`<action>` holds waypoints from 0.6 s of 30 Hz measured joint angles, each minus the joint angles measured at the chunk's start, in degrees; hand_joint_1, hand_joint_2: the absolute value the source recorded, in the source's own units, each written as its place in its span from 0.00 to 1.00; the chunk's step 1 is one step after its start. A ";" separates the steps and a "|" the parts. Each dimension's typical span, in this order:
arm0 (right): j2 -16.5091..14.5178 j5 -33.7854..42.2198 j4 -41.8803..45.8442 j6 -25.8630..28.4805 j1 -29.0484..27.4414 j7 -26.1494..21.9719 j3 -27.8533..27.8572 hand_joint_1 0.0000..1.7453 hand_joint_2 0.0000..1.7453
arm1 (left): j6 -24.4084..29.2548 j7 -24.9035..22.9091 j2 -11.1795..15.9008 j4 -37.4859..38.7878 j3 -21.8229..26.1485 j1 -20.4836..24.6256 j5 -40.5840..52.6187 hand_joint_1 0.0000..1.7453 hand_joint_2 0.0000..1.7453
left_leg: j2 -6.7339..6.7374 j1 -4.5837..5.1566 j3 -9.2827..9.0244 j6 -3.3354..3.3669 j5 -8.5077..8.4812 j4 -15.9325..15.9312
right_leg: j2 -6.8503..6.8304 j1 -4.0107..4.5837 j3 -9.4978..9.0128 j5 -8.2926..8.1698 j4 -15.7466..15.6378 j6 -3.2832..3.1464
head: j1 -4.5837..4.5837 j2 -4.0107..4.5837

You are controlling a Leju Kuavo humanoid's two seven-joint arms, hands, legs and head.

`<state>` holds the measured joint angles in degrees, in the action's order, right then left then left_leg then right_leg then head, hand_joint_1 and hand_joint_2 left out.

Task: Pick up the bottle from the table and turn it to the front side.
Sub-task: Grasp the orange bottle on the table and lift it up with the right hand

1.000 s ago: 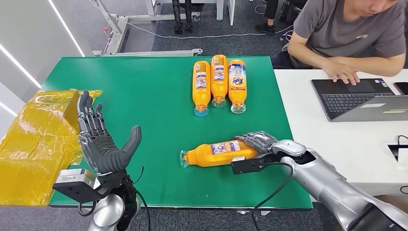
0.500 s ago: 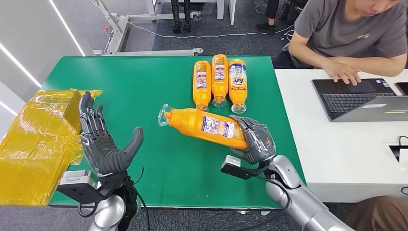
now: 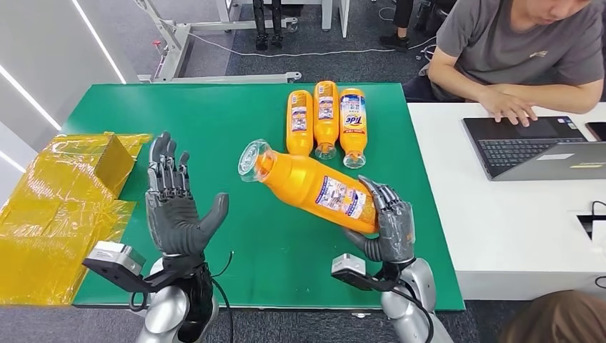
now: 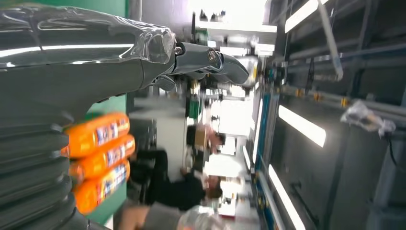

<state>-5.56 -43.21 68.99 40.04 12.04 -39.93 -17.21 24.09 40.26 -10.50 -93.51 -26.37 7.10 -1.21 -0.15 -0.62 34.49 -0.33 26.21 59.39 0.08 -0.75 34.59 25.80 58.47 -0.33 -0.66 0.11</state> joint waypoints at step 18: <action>-1.79 3.30 -3.12 -0.05 4.67 0.51 -6.42 1.00 1.00 | -16.93 0.00 -3.38 0.01 2.74 -3.04 -2.57 0.00 1.00 | -0.03 0.00 0.02 0.06 -0.04 0.00 | -0.06 0.00 -0.02 -0.01 0.01 0.00 | 0.00 0.00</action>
<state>-7.34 -39.92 65.87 39.99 16.71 -39.42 -23.63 7.15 40.26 -13.88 -93.50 -23.63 4.06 -3.78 -0.18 -0.63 34.51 -0.28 26.17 59.39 0.02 -0.75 34.58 25.79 58.48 -0.32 -0.66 0.11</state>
